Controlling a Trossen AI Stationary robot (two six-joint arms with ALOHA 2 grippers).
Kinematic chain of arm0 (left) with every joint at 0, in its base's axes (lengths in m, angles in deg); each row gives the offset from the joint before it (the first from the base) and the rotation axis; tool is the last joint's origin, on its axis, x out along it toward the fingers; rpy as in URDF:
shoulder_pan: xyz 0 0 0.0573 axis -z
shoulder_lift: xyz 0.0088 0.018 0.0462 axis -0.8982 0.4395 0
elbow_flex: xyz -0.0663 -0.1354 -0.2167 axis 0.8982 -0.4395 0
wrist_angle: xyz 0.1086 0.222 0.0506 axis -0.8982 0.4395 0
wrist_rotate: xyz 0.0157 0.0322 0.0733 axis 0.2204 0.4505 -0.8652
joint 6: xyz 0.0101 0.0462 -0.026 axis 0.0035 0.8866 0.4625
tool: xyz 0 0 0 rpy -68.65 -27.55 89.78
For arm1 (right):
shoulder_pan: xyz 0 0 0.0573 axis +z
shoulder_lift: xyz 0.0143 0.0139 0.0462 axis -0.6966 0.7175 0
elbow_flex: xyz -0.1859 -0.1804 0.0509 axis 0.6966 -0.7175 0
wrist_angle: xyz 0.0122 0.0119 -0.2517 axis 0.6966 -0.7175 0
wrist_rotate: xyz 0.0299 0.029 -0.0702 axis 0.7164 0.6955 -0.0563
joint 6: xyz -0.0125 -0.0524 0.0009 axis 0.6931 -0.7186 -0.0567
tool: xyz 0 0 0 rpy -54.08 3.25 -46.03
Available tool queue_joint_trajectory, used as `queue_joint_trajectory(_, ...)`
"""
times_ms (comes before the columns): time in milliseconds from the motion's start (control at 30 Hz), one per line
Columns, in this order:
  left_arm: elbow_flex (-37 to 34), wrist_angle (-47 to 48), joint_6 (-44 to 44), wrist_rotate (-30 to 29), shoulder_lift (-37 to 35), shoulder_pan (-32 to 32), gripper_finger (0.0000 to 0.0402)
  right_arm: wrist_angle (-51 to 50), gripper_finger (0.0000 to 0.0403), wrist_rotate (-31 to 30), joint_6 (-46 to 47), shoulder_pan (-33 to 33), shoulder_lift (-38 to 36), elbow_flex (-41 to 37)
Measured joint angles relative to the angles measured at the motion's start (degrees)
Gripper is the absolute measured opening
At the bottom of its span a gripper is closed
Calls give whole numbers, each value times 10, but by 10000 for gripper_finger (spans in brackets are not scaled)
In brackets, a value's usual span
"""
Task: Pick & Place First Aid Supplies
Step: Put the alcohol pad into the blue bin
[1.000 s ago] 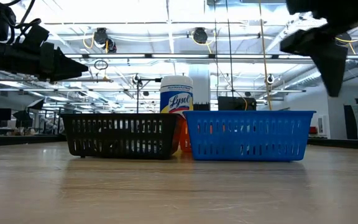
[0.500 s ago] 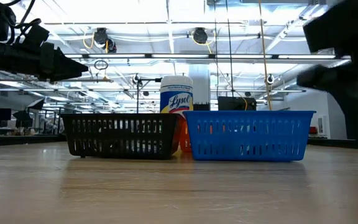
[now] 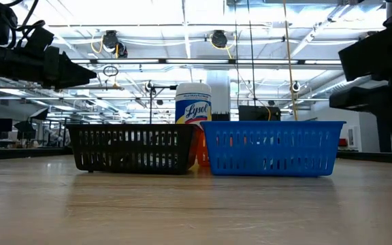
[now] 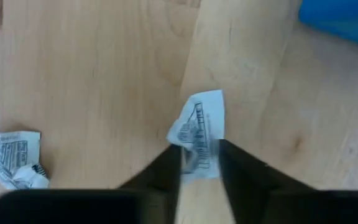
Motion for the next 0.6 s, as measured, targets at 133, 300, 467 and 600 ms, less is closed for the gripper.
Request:
queue_joint_trajectory(133, 0, 0, 0, 0, 0, 0, 392, 10, 19, 24, 1, -6, 0, 0)
queue_joint_trajectory(300, 0, 0, 0, 0, 0, 0, 392, -21, 6, 60, 28, -22, -9, 24)
queue_joint_trajectory(467, 0, 0, 0, 0, 0, 0, 392, -85, 2, 60, 27, -36, -37, 64)
queue_joint_trajectory(600, 0, 0, 0, 0, 0, 0, 392, -137, 1, 60, 27, -47, -60, 91)
